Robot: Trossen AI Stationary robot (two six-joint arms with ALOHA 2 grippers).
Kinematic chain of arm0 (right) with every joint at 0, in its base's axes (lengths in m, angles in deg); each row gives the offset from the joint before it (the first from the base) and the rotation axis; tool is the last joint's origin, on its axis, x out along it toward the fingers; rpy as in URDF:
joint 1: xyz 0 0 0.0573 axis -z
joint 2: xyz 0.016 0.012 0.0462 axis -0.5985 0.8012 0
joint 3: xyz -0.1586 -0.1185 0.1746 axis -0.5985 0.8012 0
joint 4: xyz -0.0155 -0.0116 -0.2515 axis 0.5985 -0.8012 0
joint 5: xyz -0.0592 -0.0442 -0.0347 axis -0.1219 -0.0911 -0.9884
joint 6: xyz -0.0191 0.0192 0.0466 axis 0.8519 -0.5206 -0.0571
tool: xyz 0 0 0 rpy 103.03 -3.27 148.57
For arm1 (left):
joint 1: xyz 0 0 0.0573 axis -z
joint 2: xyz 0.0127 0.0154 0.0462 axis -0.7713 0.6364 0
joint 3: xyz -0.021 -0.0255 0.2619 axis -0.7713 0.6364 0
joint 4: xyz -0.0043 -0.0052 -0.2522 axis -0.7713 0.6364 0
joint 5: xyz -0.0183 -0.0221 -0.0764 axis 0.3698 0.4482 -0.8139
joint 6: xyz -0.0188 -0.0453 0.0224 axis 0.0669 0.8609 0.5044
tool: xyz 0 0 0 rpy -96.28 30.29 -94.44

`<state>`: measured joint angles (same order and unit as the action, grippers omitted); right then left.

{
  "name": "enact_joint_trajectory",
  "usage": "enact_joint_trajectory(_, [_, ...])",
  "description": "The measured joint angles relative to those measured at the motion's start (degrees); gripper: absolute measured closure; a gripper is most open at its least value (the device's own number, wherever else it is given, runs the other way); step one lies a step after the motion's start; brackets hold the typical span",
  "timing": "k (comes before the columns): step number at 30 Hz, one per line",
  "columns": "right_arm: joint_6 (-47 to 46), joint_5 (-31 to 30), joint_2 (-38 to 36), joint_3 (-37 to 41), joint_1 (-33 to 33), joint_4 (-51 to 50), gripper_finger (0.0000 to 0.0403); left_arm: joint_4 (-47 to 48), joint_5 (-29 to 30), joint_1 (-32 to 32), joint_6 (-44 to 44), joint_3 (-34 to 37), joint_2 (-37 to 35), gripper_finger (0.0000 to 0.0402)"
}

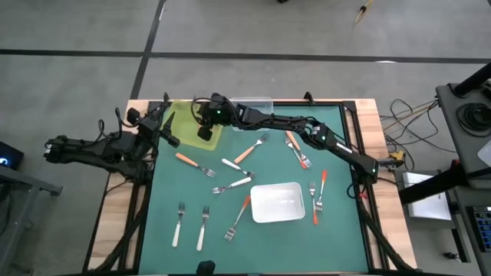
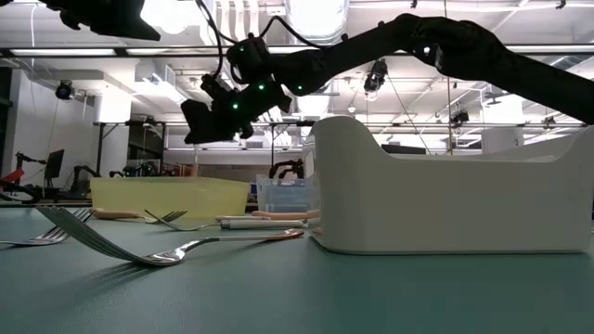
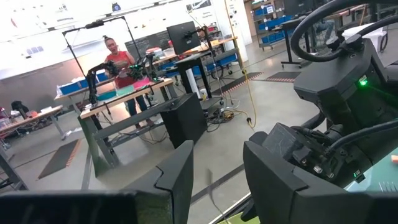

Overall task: Sort silverware by color (type)
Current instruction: Put the light orange into the yellow bin

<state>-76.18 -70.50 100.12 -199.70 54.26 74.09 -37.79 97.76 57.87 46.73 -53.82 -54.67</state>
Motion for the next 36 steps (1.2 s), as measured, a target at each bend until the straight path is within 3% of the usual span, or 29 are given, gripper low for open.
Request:
enact_joint_trajectory(22, [0.5, 0.0, -0.9, 0.0, -0.9, -2.0, 0.0282, 0.0, 0.0, 0.0, 0.0, 0.0, 0.2, 0.0279])
enact_joint_trajectory(30, [-1.4, -0.1, -8.3, 0.0, -1.6, -17.5, 0.0302, -0.1, -0.4, 0.0, 1.4, 0.0, 1.8, 0.0279])
enact_joint_trajectory(36, [-0.8, -0.5, -18.1, 1.6, -1.9, -35.6, 0.0338, -0.7, -14.1, 0.1, 4.0, -1.3, 5.4, 0.0282])
